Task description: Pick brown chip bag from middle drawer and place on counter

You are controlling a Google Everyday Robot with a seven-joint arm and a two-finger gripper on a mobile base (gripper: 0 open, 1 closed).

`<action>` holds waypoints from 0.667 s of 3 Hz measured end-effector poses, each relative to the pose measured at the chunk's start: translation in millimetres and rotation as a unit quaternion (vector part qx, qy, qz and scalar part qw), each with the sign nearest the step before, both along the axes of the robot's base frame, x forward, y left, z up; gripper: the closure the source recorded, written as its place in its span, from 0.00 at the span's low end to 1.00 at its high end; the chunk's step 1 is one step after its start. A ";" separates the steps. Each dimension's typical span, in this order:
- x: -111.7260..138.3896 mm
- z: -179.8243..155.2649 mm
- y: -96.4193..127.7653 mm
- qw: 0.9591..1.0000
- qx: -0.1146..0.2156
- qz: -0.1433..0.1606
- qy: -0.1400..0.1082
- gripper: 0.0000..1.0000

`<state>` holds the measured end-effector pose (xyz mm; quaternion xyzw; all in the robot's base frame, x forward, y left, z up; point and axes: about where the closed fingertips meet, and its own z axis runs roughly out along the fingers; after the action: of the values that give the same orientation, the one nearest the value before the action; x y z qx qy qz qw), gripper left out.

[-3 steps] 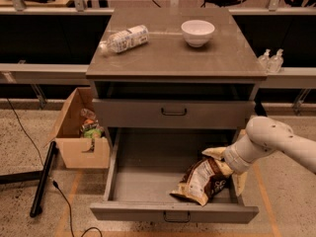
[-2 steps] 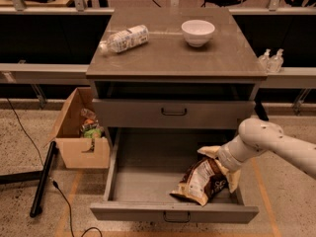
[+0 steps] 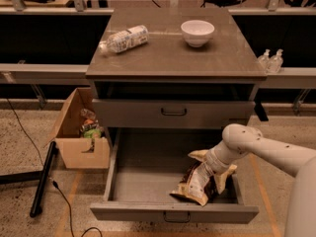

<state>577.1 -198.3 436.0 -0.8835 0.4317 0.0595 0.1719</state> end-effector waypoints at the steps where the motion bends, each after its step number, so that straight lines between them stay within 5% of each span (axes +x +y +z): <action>1: -4.8 -29.9 14.1 1.000 -0.006 0.005 0.025 0.00; 2: -12.6 -49.5 23.1 0.999 -0.006 0.014 0.046 0.16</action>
Offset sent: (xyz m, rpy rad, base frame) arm -0.0199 0.0317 -0.0699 -0.0117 0.1392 0.0478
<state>564.6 -175.2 386.5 -0.8866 0.4272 0.1002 0.1460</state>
